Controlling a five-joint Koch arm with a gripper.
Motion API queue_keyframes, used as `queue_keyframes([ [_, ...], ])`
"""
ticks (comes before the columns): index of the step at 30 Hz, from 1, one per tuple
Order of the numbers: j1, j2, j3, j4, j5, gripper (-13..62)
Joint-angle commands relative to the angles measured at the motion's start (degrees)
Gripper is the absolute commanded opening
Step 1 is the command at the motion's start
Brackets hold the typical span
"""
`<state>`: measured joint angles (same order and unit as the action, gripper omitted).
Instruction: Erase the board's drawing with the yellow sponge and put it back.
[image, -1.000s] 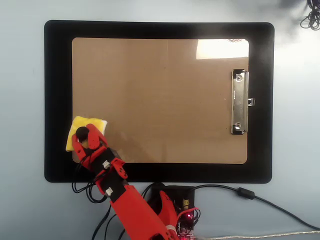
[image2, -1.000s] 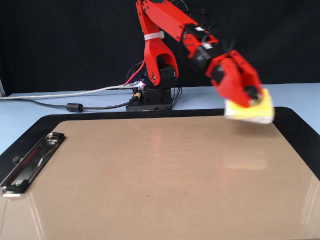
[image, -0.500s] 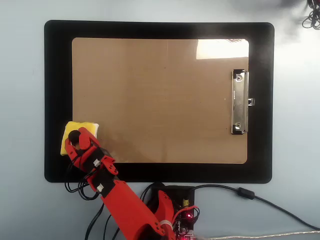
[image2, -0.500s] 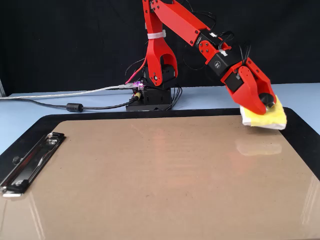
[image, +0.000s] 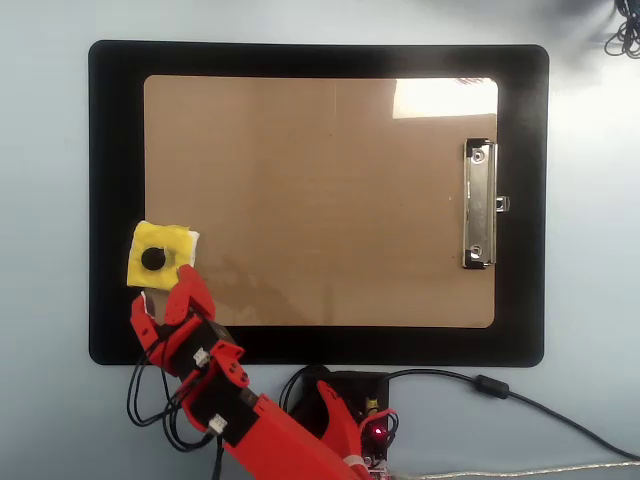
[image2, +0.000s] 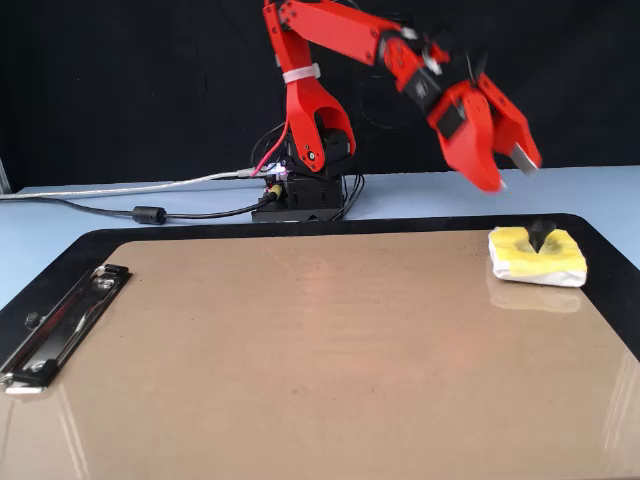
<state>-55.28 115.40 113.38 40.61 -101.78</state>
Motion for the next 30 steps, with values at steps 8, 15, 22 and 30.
queue_keyframes([
  [8, 23.99, 7.65, -18.46, 66.88, 6.86, 32.9],
  [15, 53.09, 12.30, 4.22, 60.82, 18.63, 32.9],
  [22, 55.46, 19.34, 25.75, 54.32, 20.13, 34.1],
  [30, 55.46, 19.25, 27.77, 54.40, 20.21, 34.3],
])
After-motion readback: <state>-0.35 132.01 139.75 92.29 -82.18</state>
